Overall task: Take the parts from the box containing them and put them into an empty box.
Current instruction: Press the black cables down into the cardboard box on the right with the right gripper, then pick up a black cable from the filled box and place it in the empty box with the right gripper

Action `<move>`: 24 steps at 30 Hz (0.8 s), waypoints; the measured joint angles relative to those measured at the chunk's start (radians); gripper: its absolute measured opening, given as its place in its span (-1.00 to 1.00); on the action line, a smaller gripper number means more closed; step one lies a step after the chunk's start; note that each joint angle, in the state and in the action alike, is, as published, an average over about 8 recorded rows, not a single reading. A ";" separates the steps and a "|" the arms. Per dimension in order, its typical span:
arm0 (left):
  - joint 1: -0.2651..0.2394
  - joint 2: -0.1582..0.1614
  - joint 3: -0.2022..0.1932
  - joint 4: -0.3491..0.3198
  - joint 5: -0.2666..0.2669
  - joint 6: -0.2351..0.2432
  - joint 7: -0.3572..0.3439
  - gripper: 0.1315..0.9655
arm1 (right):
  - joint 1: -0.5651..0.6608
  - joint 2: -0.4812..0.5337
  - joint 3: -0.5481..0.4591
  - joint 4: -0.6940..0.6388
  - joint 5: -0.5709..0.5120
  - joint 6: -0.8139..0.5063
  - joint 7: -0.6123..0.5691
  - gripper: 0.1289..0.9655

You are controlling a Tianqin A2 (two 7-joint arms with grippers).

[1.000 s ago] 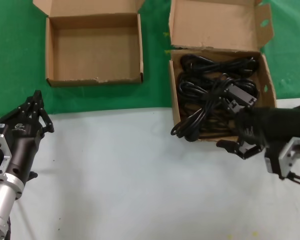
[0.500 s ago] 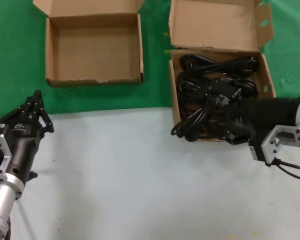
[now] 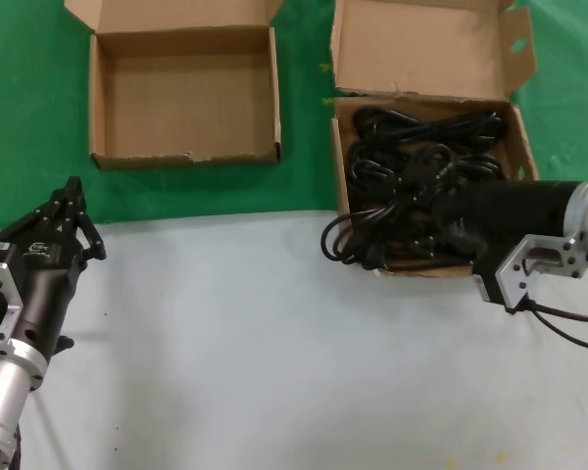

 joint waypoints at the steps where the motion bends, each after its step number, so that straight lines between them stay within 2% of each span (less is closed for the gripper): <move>1: 0.000 0.000 0.000 0.000 0.000 0.000 0.000 -0.97 | 0.001 -0.001 -0.002 0.000 -0.002 0.001 0.002 0.05; 9: 0.000 0.000 0.000 0.000 0.000 0.000 0.000 -0.97 | 0.008 -0.002 -0.021 -0.002 -0.018 0.005 0.020 -0.43; 18: 0.000 0.000 0.000 0.000 0.000 0.000 0.000 -0.97 | 0.013 0.002 -0.034 -0.002 -0.031 0.003 0.041 -0.75; 24: 0.000 0.000 0.000 0.000 0.000 0.000 0.000 -0.97 | 0.022 0.021 -0.016 0.054 -0.040 0.002 0.104 -0.80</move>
